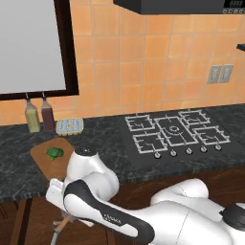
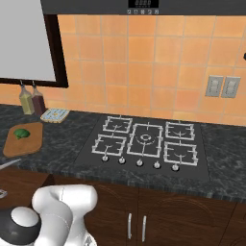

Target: Place the appropriate cutting tool for cutting the broccoli skin on the cutting board.

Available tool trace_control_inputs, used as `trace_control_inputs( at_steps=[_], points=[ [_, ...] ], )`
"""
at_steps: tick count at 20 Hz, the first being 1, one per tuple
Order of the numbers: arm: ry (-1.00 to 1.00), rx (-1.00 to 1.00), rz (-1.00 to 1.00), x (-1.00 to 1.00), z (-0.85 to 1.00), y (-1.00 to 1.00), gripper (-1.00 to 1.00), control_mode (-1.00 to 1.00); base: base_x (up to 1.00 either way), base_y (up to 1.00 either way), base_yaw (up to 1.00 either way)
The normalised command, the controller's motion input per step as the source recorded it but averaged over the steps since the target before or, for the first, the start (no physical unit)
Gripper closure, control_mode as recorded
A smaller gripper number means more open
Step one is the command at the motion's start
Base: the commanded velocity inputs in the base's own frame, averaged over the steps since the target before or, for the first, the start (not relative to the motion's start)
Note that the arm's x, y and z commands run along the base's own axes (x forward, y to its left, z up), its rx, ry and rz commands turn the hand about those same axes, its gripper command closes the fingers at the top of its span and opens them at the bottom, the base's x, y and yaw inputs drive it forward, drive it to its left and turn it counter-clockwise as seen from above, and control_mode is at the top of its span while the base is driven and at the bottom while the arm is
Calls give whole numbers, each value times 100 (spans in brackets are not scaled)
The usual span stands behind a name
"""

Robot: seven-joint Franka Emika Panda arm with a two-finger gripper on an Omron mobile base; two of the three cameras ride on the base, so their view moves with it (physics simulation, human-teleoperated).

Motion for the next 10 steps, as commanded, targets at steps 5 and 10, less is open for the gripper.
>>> trace_control_inputs(
  at_steps=[5,10],
  points=[
    [0,0,-15,66,31,-10,100,-100,0,0,0],
    [0,0,-15,70,24,-13,100,-100,0,0,0]
  ],
)
